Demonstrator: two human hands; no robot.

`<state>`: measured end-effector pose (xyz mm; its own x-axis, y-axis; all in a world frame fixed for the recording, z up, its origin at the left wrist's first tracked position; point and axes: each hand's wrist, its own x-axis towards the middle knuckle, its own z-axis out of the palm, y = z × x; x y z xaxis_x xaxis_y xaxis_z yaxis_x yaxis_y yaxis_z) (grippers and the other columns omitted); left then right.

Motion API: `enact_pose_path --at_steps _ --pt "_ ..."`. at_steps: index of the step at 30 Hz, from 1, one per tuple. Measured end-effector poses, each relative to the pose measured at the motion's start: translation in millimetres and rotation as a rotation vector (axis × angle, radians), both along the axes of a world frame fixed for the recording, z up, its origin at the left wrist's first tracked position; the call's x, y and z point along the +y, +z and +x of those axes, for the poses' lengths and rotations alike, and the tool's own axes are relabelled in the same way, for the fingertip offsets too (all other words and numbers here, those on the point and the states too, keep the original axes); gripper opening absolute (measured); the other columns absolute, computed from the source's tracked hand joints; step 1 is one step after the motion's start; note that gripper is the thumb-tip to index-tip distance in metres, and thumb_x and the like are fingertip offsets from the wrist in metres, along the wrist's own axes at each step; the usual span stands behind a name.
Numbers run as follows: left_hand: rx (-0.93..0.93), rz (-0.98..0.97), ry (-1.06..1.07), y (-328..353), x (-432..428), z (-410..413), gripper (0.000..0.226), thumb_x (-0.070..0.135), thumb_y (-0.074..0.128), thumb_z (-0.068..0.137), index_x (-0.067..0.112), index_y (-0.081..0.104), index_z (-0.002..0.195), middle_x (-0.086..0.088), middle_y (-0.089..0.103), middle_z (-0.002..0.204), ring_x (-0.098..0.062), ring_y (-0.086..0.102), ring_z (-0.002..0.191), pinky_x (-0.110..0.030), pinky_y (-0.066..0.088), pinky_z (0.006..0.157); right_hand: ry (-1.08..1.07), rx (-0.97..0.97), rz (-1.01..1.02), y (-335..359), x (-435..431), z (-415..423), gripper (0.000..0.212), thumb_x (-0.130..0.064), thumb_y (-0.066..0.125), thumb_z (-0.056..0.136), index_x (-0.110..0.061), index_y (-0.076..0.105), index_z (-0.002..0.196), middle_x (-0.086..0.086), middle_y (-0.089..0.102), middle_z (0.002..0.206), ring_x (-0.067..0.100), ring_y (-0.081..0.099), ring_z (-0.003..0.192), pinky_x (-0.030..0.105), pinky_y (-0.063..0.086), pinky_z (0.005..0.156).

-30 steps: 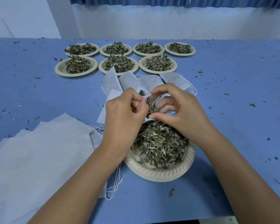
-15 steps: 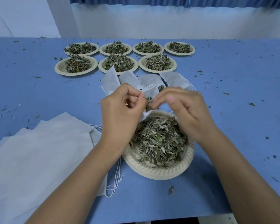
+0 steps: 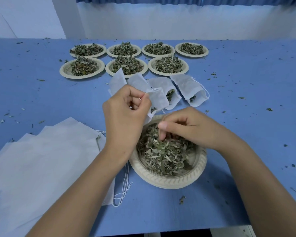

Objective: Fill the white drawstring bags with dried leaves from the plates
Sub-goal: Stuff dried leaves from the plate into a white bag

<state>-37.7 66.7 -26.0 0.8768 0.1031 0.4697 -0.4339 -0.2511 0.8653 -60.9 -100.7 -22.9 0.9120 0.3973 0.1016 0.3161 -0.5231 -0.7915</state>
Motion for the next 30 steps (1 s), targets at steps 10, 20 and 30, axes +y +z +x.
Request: enact_pose_path --at_steps 10,20,30 --pt "0.005 -0.014 -0.009 -2 -2 0 0.016 0.009 0.068 0.087 0.017 0.063 0.074 0.009 0.056 0.056 0.001 0.049 0.052 -0.01 0.041 0.056 0.219 -0.061 -0.25 2 11 -4 0.035 -0.025 0.087 0.067 -0.019 0.074 0.099 -0.006 0.065 0.1 0.008 0.058 0.098 0.033 0.045 0.091" --pt "0.0 -0.003 -0.006 -2 -1 0 0.018 0.011 0.068 0.088 0.019 0.062 0.073 0.008 0.056 0.057 0.0 0.047 0.051 -0.009 0.037 0.054 0.042 0.032 0.115 12 -7 -2 0.021 -0.018 0.082 0.066 -0.012 0.074 0.084 -0.001 0.064 0.093 0.013 0.06 0.094 0.021 0.048 0.078" --pt "0.007 -0.001 -0.007 -2 -1 0 0.016 0.01 0.068 0.087 0.016 0.063 0.074 0.009 0.054 0.055 0.001 0.047 0.048 -0.008 0.036 0.053 0.085 0.117 -0.036 11 -13 -3 0.025 -0.029 0.087 0.063 -0.03 0.074 0.084 0.012 0.06 0.08 0.011 0.043 0.059 0.023 0.04 0.062"
